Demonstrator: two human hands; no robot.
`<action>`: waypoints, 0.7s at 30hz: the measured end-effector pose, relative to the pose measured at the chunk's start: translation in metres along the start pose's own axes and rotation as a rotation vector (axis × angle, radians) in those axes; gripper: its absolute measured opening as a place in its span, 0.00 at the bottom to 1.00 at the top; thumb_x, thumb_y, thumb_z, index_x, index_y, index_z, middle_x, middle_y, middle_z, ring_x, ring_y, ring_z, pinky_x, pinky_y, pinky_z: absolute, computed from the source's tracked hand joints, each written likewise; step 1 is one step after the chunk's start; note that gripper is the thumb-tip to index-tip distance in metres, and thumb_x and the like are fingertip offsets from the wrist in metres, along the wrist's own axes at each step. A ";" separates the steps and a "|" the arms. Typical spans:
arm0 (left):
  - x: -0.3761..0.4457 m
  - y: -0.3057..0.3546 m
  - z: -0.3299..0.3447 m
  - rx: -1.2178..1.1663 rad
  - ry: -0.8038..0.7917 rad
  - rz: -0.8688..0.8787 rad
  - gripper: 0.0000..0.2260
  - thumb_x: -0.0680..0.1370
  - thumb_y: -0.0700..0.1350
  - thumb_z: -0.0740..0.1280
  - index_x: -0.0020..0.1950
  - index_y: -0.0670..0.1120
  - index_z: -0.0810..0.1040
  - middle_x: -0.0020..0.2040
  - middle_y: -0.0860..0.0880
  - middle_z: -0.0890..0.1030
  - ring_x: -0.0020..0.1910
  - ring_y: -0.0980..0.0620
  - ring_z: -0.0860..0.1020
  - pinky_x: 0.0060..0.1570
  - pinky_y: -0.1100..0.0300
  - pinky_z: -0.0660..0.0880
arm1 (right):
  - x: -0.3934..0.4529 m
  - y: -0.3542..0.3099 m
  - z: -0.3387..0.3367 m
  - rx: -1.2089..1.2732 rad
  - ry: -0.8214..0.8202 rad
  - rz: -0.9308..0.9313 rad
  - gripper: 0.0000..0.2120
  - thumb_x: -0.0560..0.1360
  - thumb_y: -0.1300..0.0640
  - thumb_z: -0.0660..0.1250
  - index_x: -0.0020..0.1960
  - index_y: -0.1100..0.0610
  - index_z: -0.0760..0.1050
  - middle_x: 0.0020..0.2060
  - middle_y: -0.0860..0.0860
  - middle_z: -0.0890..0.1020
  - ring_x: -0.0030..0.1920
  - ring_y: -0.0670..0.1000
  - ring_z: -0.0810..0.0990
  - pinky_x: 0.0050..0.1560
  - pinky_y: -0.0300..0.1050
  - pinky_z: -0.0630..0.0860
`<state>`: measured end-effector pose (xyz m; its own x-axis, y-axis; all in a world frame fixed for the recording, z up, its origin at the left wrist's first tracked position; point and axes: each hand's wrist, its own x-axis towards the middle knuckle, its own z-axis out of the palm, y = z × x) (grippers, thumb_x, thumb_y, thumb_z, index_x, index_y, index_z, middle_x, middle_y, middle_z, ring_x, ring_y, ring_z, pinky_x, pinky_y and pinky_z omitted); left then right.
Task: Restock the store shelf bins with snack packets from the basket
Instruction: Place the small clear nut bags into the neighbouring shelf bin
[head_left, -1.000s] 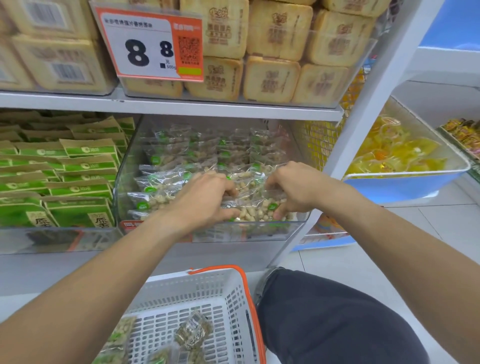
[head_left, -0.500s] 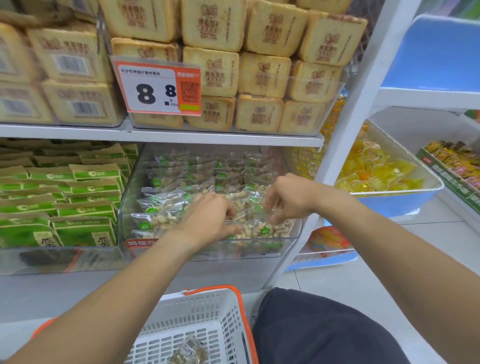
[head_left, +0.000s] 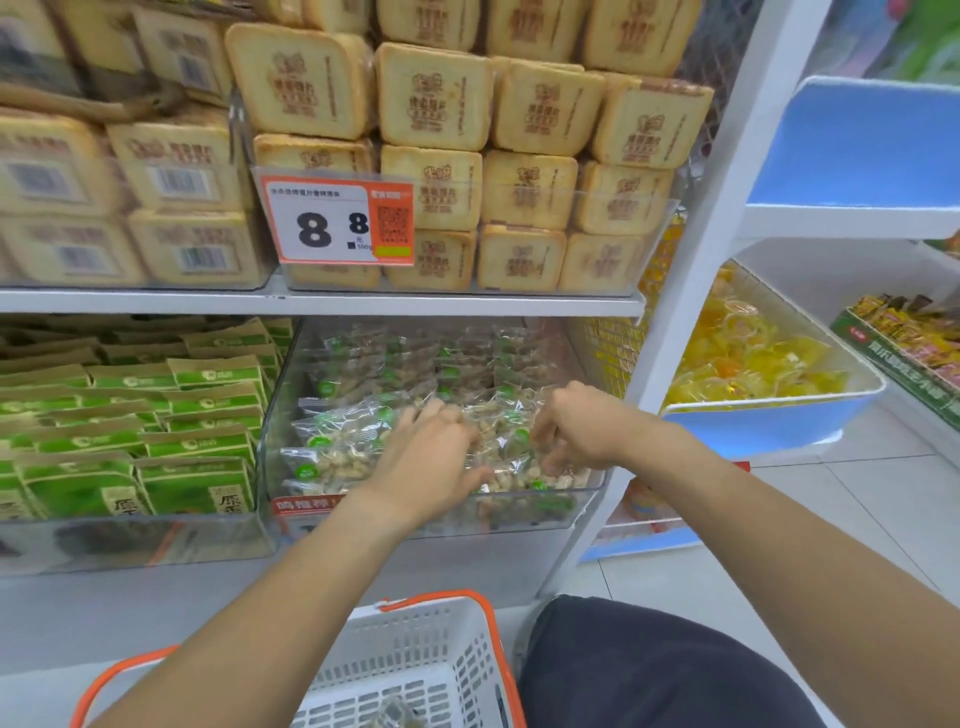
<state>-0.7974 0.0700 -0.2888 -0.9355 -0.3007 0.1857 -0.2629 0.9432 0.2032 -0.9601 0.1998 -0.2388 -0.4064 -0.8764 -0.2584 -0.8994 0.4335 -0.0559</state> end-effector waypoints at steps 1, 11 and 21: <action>-0.006 0.000 -0.001 -0.024 0.089 0.015 0.16 0.78 0.59 0.65 0.59 0.50 0.79 0.54 0.52 0.77 0.59 0.50 0.70 0.59 0.53 0.65 | -0.007 -0.002 0.000 -0.013 0.076 0.011 0.14 0.71 0.50 0.77 0.55 0.52 0.84 0.50 0.51 0.85 0.50 0.55 0.82 0.49 0.47 0.78; -0.186 -0.020 0.093 -0.526 0.171 -0.354 0.04 0.74 0.47 0.67 0.41 0.56 0.75 0.33 0.60 0.74 0.31 0.62 0.72 0.34 0.64 0.67 | -0.059 -0.113 0.106 0.500 0.118 -0.271 0.01 0.75 0.56 0.73 0.46 0.53 0.83 0.39 0.45 0.84 0.39 0.42 0.80 0.44 0.37 0.77; -0.319 -0.066 0.218 -0.659 -0.405 -0.876 0.04 0.78 0.47 0.67 0.45 0.49 0.78 0.39 0.54 0.80 0.38 0.57 0.78 0.40 0.62 0.76 | -0.007 -0.175 0.311 0.531 -0.406 -0.001 0.02 0.76 0.60 0.70 0.45 0.55 0.81 0.40 0.50 0.83 0.44 0.51 0.81 0.54 0.50 0.79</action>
<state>-0.5329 0.1342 -0.5709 -0.5330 -0.6333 -0.5611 -0.7935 0.1440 0.5913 -0.7496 0.1953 -0.5273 -0.2192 -0.7736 -0.5945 -0.6564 0.5678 -0.4968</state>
